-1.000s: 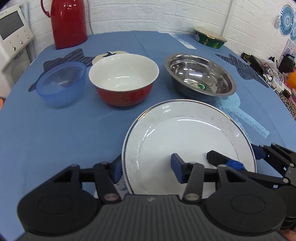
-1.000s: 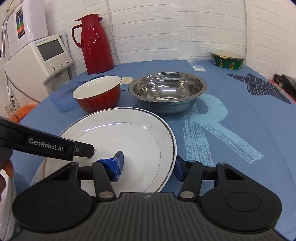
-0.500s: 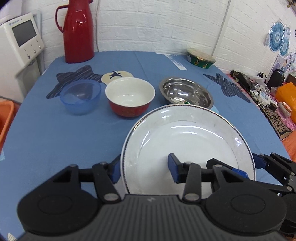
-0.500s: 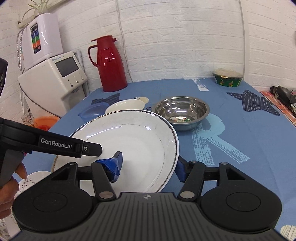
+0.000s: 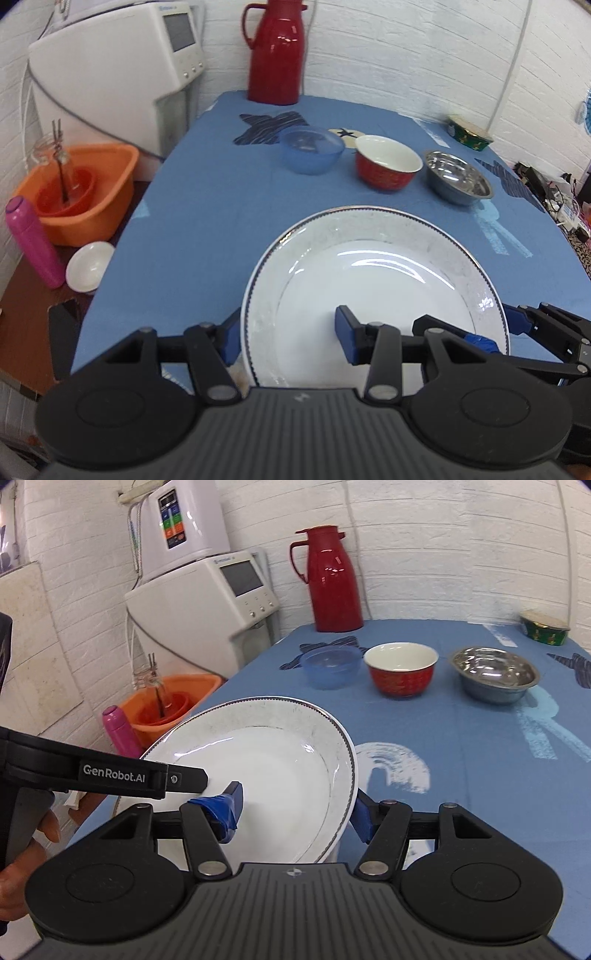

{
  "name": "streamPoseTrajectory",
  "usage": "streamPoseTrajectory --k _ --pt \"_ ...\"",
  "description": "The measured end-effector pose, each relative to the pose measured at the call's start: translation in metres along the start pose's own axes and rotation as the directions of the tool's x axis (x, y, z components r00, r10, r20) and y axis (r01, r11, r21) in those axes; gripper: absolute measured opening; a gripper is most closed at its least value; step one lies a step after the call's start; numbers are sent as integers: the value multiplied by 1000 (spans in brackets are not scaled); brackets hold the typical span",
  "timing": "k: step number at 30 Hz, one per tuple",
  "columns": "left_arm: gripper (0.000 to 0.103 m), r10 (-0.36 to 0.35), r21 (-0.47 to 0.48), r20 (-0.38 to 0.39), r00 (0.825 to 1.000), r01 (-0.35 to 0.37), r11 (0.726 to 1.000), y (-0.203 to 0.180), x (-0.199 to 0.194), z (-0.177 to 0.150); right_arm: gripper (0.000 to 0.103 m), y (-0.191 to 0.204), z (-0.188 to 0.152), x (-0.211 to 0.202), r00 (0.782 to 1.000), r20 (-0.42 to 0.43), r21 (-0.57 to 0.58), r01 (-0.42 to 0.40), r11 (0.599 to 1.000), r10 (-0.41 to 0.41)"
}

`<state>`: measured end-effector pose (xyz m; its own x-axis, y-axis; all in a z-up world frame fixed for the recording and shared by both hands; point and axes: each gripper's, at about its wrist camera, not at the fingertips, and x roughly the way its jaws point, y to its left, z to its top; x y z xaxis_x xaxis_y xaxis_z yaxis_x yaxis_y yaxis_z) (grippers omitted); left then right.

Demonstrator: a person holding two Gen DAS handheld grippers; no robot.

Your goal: Organize plates and bowls

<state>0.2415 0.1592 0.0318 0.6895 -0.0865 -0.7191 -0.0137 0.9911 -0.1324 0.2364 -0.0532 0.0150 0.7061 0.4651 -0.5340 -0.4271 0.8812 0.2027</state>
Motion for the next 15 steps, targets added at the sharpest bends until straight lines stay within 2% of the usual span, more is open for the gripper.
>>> streamPoseTrajectory --k 3,7,15 --pt "43 15 -21 -7 1000 -15 1000 18 -2 -14 47 13 -8 7 999 -25 -3 -22 1000 21" --pt "43 -5 -49 -34 999 3 999 33 3 -28 47 20 -18 12 999 -46 -2 -9 1000 8" --pt "44 -20 -7 -12 1000 20 1000 24 11 -37 48 20 -30 7 998 -36 -13 42 999 -42"
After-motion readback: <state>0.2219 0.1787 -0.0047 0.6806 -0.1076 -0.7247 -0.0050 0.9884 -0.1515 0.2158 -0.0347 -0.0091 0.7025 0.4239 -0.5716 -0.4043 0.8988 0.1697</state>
